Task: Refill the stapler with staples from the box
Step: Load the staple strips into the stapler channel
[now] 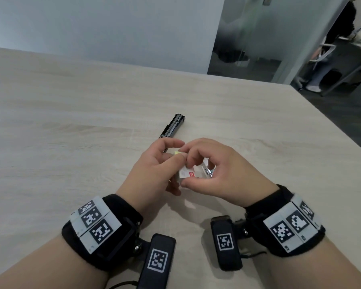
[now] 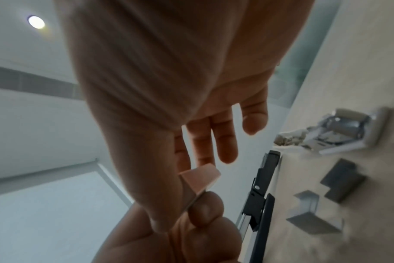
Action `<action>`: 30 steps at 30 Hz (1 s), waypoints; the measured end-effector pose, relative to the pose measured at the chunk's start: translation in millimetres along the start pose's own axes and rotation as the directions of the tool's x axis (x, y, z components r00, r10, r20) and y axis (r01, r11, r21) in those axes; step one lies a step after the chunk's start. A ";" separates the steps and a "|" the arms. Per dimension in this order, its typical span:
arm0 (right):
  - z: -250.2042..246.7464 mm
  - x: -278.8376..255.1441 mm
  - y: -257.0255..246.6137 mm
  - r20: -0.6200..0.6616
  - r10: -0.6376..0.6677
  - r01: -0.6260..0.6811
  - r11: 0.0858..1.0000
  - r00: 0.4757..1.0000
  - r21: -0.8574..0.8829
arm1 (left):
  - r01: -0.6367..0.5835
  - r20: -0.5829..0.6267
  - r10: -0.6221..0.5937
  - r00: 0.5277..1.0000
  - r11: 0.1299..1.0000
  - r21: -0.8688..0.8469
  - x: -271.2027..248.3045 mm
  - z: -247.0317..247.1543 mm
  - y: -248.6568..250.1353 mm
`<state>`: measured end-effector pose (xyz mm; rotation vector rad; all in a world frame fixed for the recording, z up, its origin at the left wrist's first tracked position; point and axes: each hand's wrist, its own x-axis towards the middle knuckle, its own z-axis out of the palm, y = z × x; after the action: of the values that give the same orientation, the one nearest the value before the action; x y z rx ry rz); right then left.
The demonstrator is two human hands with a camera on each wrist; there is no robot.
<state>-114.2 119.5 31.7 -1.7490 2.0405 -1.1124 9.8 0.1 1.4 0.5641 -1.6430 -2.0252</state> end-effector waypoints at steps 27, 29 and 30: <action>-61.7 1.2 68.6 -0.264 0.448 -0.499 0.848 0.854 -0.178 | 0.040 -0.074 -0.040 0.996 0.999 0.003 5.4 -3.6 -7.4; -50.2 -1.7 41.4 -0.140 0.412 -0.434 0.875 0.900 -0.214 | 0.035 -0.087 -0.034 0.996 0.999 0.012 6.4 -4.1 -7.9; -43.7 -1.5 29.0 -0.050 0.398 -0.398 0.886 0.916 -0.237 | 0.034 -0.092 -0.032 0.995 0.999 0.017 6.5 -4.3 -7.7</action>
<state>-162.3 137.9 41.7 -1.3202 2.4742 -0.7604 6.3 -5.7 -7.2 0.6844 -1.6103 -1.9784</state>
